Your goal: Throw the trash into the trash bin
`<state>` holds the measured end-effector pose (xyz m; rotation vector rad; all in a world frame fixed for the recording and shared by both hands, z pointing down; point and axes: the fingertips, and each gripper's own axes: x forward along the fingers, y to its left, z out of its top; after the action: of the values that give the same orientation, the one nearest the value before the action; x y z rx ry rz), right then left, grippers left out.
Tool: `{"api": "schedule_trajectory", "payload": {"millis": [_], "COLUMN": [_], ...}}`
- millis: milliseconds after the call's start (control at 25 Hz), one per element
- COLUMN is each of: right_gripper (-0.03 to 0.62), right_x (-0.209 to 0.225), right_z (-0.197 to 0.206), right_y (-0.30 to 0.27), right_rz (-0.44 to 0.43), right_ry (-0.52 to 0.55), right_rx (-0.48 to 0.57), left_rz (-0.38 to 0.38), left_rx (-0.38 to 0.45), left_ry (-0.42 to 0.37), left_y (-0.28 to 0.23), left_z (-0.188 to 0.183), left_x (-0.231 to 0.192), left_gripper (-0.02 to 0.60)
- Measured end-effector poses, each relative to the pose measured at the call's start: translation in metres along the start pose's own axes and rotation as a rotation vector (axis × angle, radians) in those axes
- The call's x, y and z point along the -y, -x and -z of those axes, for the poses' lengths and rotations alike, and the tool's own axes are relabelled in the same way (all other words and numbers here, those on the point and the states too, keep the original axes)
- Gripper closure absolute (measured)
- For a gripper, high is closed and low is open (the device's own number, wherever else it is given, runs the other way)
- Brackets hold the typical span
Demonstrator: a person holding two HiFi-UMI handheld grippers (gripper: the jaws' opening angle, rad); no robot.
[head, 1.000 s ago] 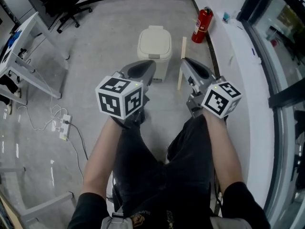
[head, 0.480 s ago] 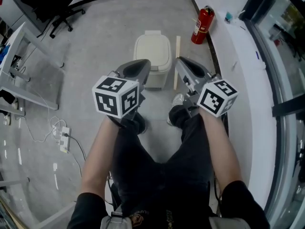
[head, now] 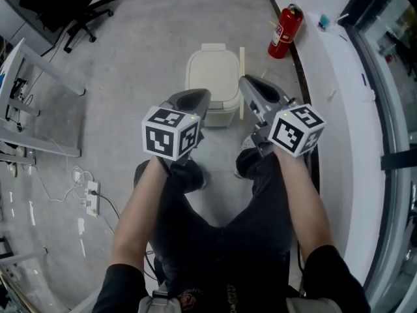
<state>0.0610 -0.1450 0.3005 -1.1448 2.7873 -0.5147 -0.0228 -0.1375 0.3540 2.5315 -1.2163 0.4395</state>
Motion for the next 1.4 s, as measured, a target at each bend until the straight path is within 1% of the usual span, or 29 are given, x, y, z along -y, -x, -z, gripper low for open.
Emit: {"api": "schedule_trajectory", "payload": {"millis": [160, 320, 520, 760, 1000, 1200, 1400], "right_gripper": [0.576, 0.576, 0.576, 0.576, 0.576, 0.576, 0.576], "right_x": [0.011, 0.021, 0.030, 0.038, 0.045, 0.045, 0.044], "right_z": [0.019, 0.032, 0.042, 0.052, 0.053, 0.058, 0.059], "right_y": [-0.017, -0.027, -0.037, -0.043, -0.040, -0.041, -0.039], "right_rz": [0.016, 0.032, 0.037, 0.042, 0.045, 0.046, 0.044], "right_ry": [-0.017, -0.031, -0.043, -0.054, -0.064, -0.078, -0.077], "right_rx": [-0.030, -0.051, -0.069, -0.087, -0.086, -0.087, -0.088], "left_rz": [-0.012, 0.028, 0.042, 0.030, 0.025, 0.052, 0.047], "left_rx": [-0.071, -0.148, -0.212, -0.258, -0.309, -0.337, -0.338], "left_ry": [0.014, 0.039, 0.069, 0.082, 0.120, 0.162, 0.162], "left_y": [-0.027, -0.056, -0.078, -0.097, -0.106, -0.108, -0.107], "left_z": [0.037, 0.076, 0.112, 0.136, 0.162, 0.167, 0.167], "left_x": [-0.017, -0.021, -0.027, -0.032, -0.036, -0.035, -0.035], "left_gripper": [0.574, 0.575, 0.575, 0.575, 0.575, 0.577, 0.577]}}
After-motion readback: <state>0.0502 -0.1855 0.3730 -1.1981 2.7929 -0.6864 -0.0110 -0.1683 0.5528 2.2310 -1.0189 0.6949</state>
